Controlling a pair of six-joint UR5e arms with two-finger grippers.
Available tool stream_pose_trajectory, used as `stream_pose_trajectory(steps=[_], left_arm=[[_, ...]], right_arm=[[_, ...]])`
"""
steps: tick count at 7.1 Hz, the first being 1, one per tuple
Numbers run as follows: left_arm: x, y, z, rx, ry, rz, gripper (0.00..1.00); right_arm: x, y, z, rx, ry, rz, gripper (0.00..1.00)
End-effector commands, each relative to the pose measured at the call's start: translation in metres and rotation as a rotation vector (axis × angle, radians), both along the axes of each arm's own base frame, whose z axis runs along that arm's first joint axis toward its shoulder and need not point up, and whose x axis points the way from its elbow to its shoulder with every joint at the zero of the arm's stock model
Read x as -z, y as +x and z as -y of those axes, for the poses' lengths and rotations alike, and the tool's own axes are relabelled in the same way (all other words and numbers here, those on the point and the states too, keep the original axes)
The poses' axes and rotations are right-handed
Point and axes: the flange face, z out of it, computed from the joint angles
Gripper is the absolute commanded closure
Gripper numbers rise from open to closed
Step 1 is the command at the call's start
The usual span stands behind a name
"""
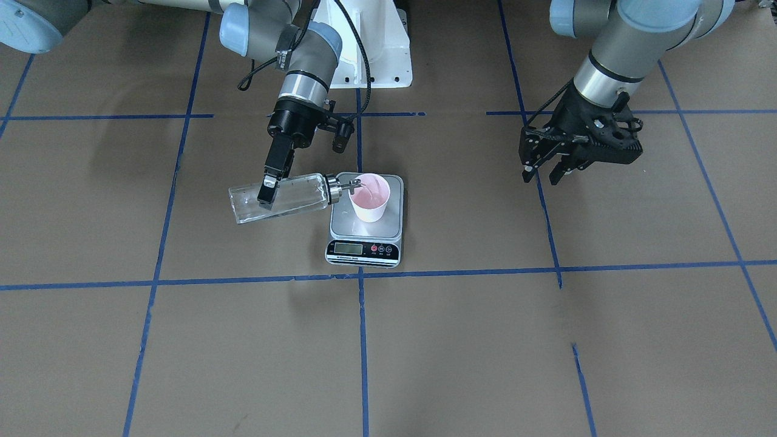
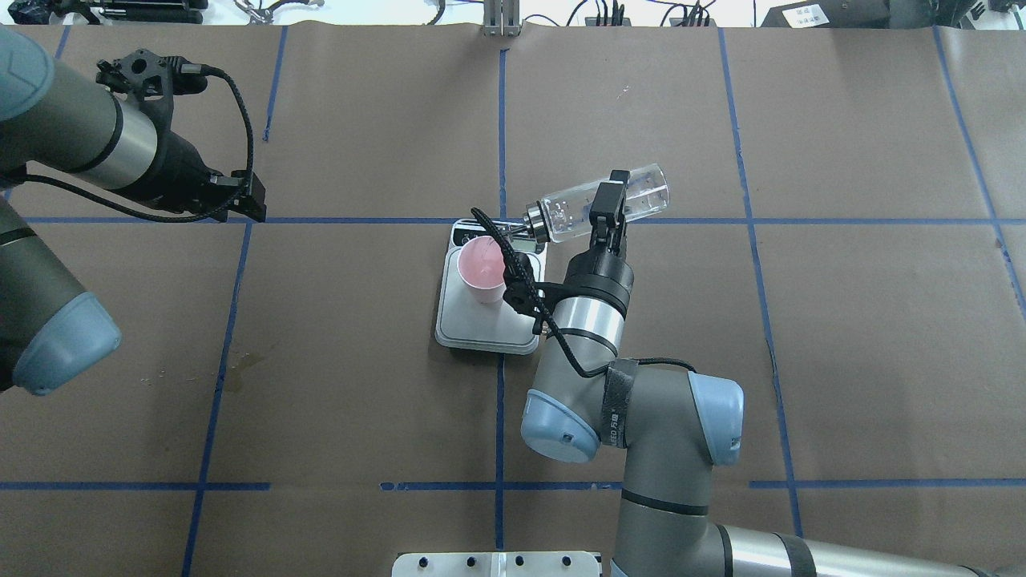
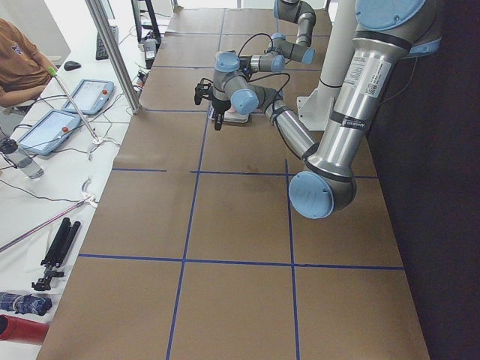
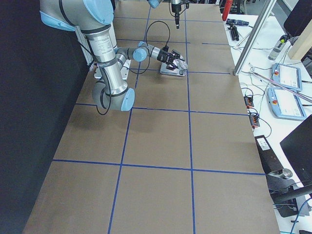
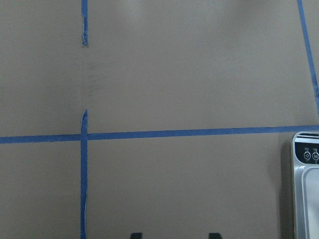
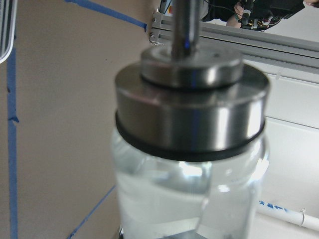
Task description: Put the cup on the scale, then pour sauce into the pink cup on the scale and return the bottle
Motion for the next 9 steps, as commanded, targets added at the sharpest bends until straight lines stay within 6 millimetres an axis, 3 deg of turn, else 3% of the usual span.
stream_pose_trajectory(steps=[1,3,5,9], left_arm=[[0.000,0.001,0.000,-0.002,-0.001,-0.001,0.46],[-0.002,0.002,0.001,-0.002,-0.005,0.002,0.46],[-0.001,0.002,0.000,-0.002,-0.004,0.000,0.46],[-0.002,0.002,0.000,-0.003,-0.004,0.001,0.46]], right_arm=[[0.009,0.012,0.001,0.010,0.004,-0.020,1.00],[0.015,0.019,0.001,0.010,0.008,-0.012,1.00],[0.023,0.041,-0.006,0.015,0.011,0.034,1.00],[0.021,0.045,-0.007,0.020,0.011,0.025,1.00]])
